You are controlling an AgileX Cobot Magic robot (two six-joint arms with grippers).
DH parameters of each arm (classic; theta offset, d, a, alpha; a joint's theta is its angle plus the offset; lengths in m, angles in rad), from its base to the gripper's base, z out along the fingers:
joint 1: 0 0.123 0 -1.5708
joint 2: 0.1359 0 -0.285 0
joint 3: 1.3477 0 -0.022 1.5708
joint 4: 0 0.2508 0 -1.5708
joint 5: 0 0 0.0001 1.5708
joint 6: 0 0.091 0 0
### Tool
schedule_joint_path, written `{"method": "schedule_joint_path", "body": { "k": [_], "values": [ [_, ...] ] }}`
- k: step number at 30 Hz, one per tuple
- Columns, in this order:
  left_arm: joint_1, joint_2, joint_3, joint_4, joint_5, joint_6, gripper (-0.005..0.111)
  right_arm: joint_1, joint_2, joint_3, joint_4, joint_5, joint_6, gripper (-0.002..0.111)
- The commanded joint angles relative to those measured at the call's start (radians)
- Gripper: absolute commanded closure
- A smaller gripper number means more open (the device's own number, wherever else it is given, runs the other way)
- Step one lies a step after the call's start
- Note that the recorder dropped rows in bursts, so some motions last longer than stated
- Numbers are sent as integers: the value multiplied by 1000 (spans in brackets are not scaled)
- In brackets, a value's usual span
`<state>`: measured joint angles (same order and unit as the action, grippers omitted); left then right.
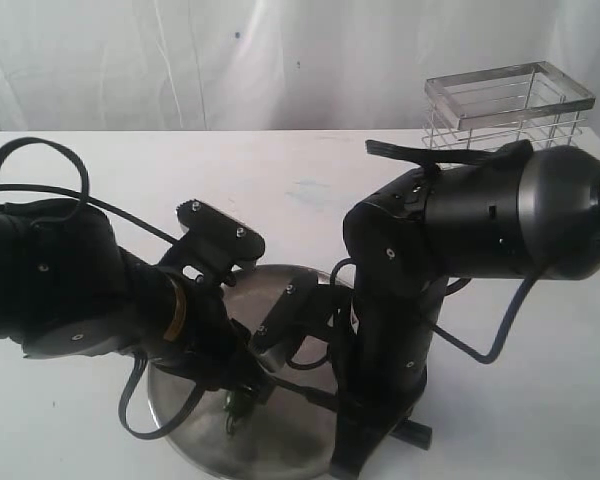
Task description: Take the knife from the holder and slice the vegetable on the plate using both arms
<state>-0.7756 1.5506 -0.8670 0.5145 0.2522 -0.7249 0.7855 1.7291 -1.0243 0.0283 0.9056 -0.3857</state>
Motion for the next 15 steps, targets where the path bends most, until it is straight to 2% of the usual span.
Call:
{"method": "schedule_joint_path", "body": {
  "k": [1,15],
  "values": [
    [-3,-3,5,23,1,-30,56,2,-3,-4,5,17,-13,108],
    [-3,-3,5,23,1,-32,56,13,-3,-4,9,23,-13,108]
  ]
}}
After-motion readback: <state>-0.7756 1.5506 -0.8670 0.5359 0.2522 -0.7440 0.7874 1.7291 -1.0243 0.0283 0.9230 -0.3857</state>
